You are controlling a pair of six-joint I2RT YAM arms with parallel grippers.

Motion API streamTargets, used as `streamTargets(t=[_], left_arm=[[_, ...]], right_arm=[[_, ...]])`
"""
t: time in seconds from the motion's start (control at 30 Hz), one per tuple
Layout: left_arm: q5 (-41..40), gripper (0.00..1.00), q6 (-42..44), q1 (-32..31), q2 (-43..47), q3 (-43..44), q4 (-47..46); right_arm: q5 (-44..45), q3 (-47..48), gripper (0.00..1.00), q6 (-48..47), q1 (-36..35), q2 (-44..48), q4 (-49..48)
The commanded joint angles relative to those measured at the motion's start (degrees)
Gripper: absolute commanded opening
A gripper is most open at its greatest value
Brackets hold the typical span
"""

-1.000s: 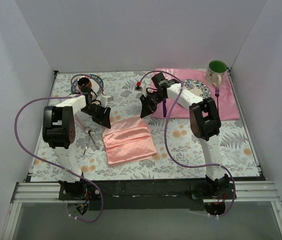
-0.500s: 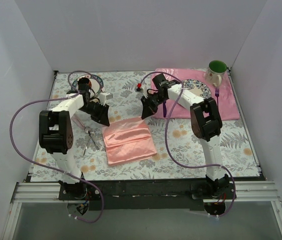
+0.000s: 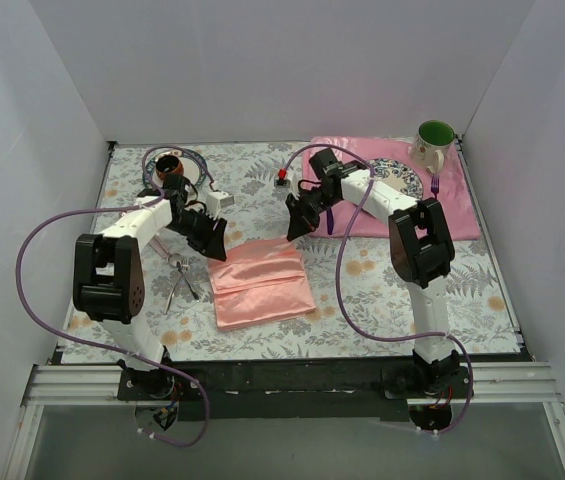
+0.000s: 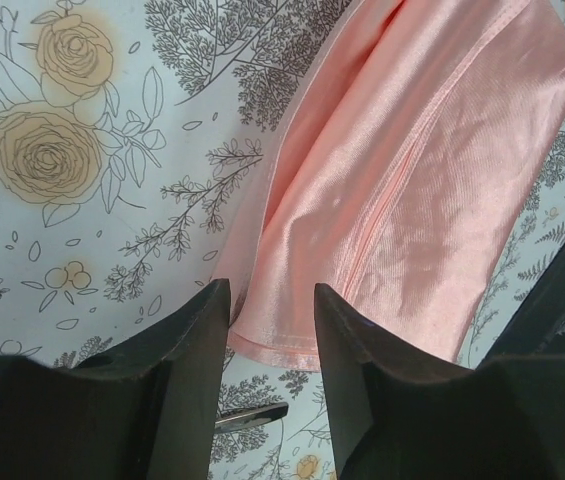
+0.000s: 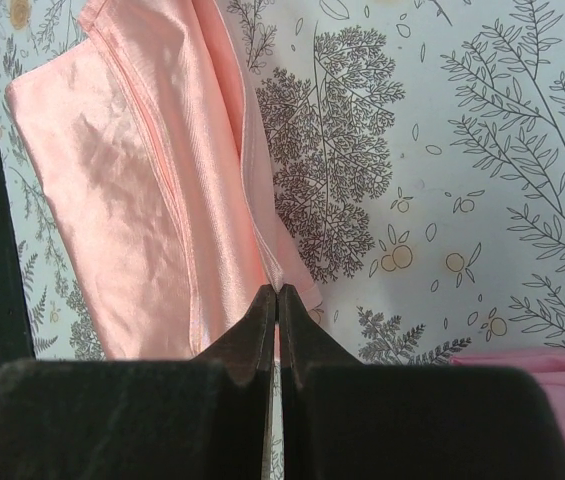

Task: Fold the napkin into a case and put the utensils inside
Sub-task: Fold the lower triangle-folded napkin.

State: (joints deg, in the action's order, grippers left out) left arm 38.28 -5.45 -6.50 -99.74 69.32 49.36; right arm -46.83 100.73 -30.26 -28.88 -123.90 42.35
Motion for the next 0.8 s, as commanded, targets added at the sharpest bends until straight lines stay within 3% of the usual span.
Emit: streamTargets(t=[0.0,0.1,0.33,0.43,0.77], left_arm=[[0.1,0.39,-0.3,0.2,1.0,2.3,-1.6],[-0.4,0.39,0.7,0.2,0.3,2.5,-1.8],[-0.4,0.09,1.1,0.1,-0.1,2.4,-1.1],[-0.8,0.01,1.7,-0.7,1.9,1.8,-0.9],[-3.9,0.0,3.7,-6.0,8.9,-6.4,-2.2]], right_arm=[[-1.0,0.4,0.01,-1.2,0.0,1.5,0.1],[-0.5,0.3,0.01,-1.9,0.0,1.6,0.3],[0.6,-1.1,0.01,-4.2,-0.4,2.4,0.9],[0.7,-1.8,0.01,-5.7,-0.4,3.2,1.9],[1.7,-6.8,0.01,-9.7,-1.7,7.0,2.9]])
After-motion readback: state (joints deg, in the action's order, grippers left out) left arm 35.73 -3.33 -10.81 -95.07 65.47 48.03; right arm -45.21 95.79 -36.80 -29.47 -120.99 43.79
